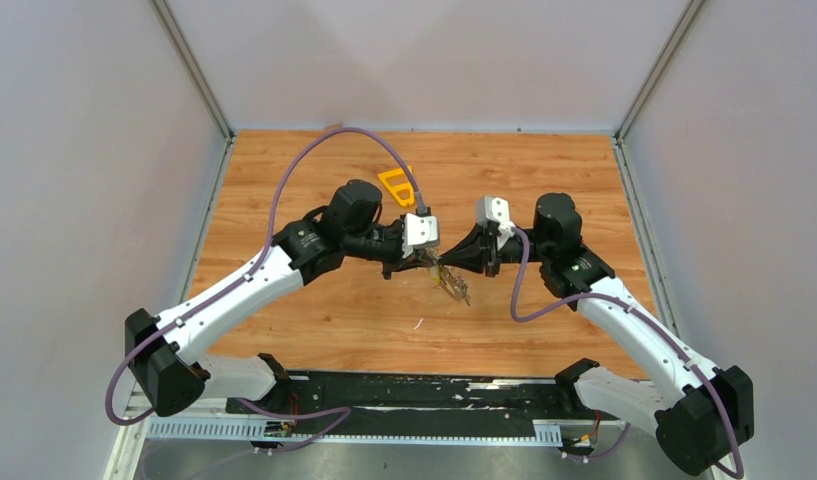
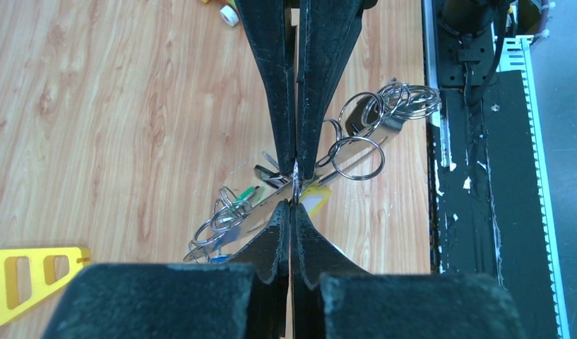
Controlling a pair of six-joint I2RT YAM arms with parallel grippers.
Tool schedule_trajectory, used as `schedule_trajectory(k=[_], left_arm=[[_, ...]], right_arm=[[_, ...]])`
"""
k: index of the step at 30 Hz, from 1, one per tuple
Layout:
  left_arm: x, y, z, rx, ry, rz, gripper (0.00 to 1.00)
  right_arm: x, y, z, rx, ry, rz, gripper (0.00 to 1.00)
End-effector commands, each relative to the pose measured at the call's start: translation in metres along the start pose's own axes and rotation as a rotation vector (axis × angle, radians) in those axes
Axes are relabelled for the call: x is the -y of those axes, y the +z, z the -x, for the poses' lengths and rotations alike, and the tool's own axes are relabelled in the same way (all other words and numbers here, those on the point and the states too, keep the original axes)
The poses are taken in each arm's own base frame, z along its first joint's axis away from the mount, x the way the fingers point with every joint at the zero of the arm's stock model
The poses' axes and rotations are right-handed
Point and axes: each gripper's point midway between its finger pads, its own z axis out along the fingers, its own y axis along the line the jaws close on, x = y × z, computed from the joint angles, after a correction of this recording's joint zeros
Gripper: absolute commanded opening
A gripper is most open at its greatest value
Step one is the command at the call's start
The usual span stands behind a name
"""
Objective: Put the keys on the keyring
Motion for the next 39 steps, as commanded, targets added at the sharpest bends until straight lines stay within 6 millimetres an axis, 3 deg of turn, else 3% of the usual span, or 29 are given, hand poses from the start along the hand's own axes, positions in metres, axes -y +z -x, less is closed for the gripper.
schedule_trajectory(k=[1,9,24,39], left_arm=[[-0.011,-0.013,0.026,0.043,0.049,0.060,0.00],[-0.010,-0.013,0.030,0.038,0.017,0.051,0.00],[-0.014,0.002,0.015,-0.014,-0.050,0.028,0.00],[-0.018,-0.009,0.026,-0.013,-0.035,0.063,0.00]], right_arm=[[-0.002,-0.002,0.014,0.028,-0.074,0.013,0.00],[-0.003,-0.001,0.008,0.020,-0.093,0.022,0.00],[-0.010,-0.002,0.011,0.032,-0.097,0.050,0.00],[-0.011,-0.003,0.008,0.025,-0.108,0.052,0.00]])
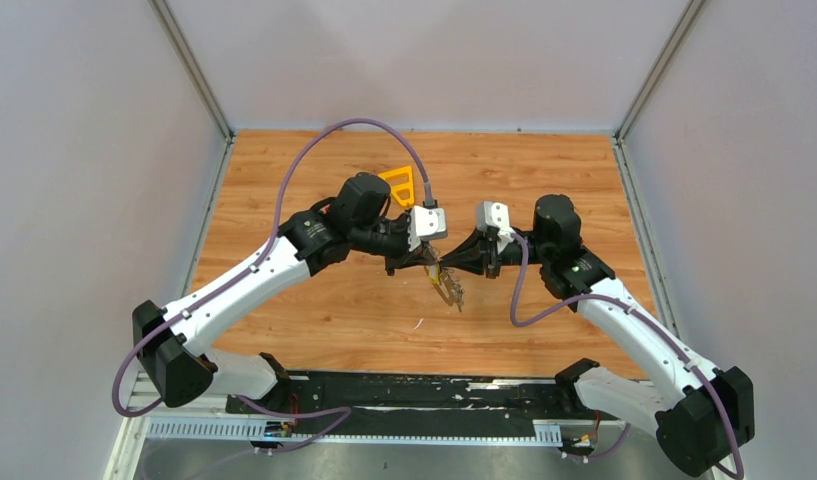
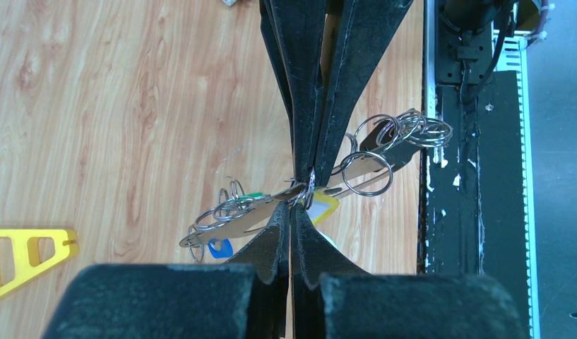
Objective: Put the keys on the keyring
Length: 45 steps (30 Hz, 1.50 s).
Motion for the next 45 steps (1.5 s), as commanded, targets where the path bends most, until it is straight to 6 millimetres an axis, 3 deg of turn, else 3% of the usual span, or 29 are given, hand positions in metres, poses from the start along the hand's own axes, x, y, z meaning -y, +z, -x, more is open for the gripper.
schedule_trajectory(k=[1,11,26,39,45], left_arm=[[-0.0082,-0.0106,0.0244,0.053,0.035,0.048,0.00],[-0.0024,-0.0119,0.0167,0.028,0.016,0.030,0.00],[0.0011,-0.0149,0.0247,0.039,-0.013,0.014,0.00],[-0.0006,-0.0140,0.0217,0.041,0.009,0.024,0.00],[-0.0002,-0.0140,0.0195,0.031,0.012,0.021,0.05]], right_arm=[[-0.0093,-0.0014,0.0151,0.040,-0.066,0.046,0.00],[-0.0067,-0.0020,0.0156,0.037,-0.068,0.028,0.00],[-0.0032,-0.0009,0.0086,0.024,-0.067,0.014,0.00],[-0.0051,-0.0014,0.0152,0.035,-0.056,0.024,0.00],[-0.0054,-0.0017,0.0159,0.035,-0.059,0.021,0.00]])
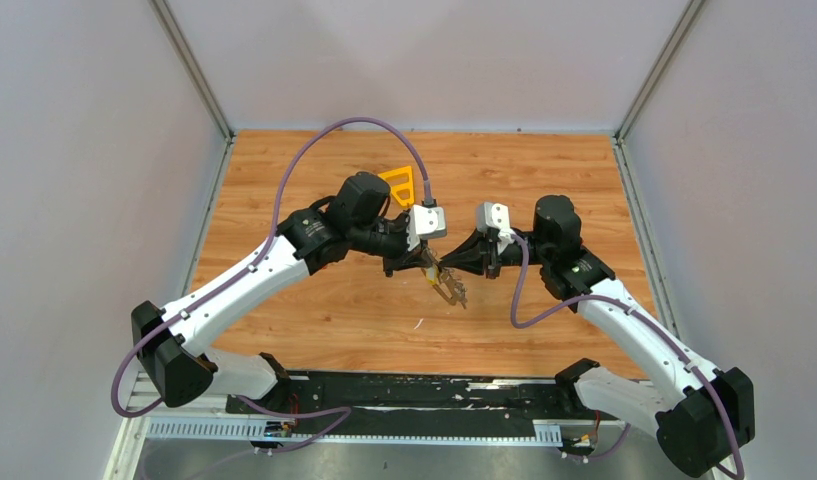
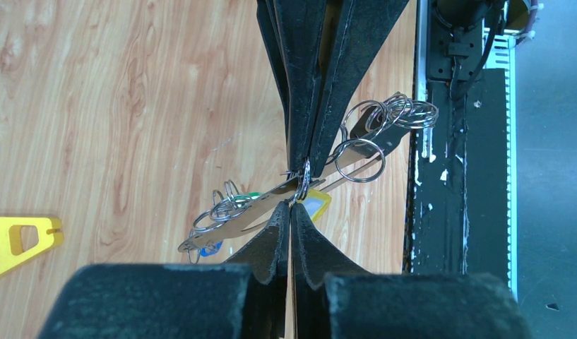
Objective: Put the keys on the keyring
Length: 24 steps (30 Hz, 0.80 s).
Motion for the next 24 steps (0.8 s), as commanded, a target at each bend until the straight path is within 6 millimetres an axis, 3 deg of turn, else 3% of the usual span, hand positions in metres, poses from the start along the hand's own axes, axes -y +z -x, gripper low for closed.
schedule_trajectory(k=[1,4,16,24], left_arm=[[-0.004,-0.010,0.022,0.059,0.054,0.029,0.05],[-0.004,-0.011,0.026,0.072,0.058,0.030,0.00],[0.007,-0.015,0.029,0.076,0.019,-0.011,0.00],[0.008,-0.018,0.034,0.055,-0.023,-0.022,0.00]], right_arm=[[-0.005,-0.001,0.016,0.035,-0.049,0.021,0.00],[-0.004,-0.002,0.016,0.033,-0.049,0.018,0.00],[0.009,-0.003,0.005,-0.003,-0.087,-0.060,0.00],[0.003,0.000,-0.007,-0.042,-0.134,-0.047,0.00]])
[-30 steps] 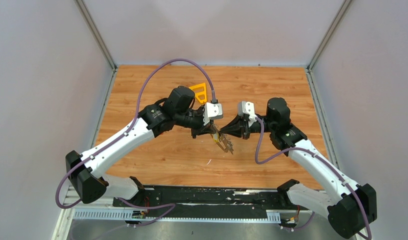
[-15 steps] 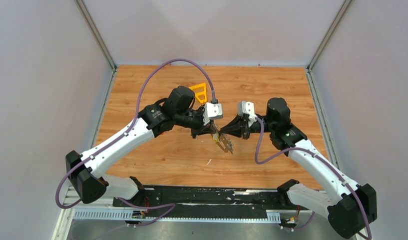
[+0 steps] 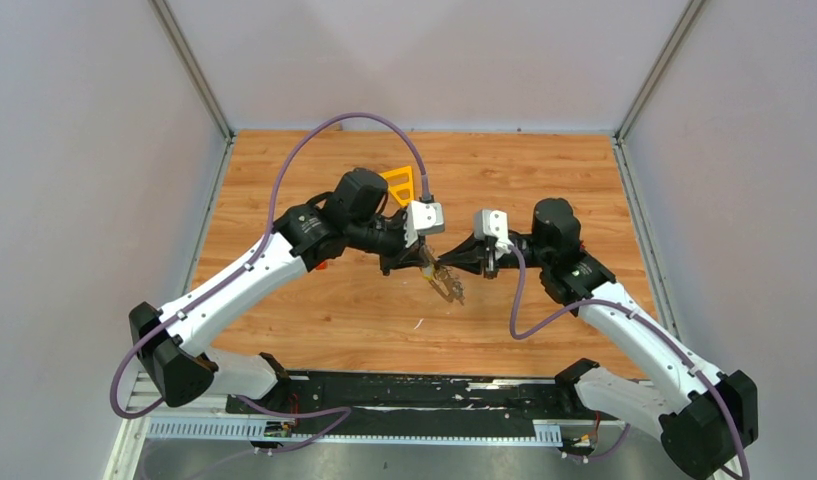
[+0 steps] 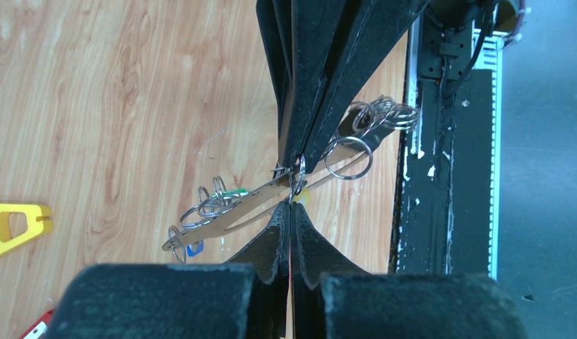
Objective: Put the keys on the keyring
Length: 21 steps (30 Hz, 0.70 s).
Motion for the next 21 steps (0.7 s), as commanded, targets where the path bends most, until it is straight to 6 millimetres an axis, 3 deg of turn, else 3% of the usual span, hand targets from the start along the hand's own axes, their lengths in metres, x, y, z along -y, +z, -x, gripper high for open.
schedule_trajectory(k=[1,11,21], left_arm=[[0.004,-0.013,0.031,0.060,0.006,-0.012,0.00],[0.007,-0.008,0.031,0.046,-0.052,-0.040,0.00],[0.004,-0.006,0.017,0.035,-0.007,-0.018,0.03]], right_arm=[[-0.002,-0.002,-0.008,-0.032,-0.057,-0.011,0.00],[-0.005,-0.001,-0.009,-0.042,-0.084,-0.012,0.00],[-0.005,-0.004,-0.001,-0.035,-0.100,-0.018,0.00]])
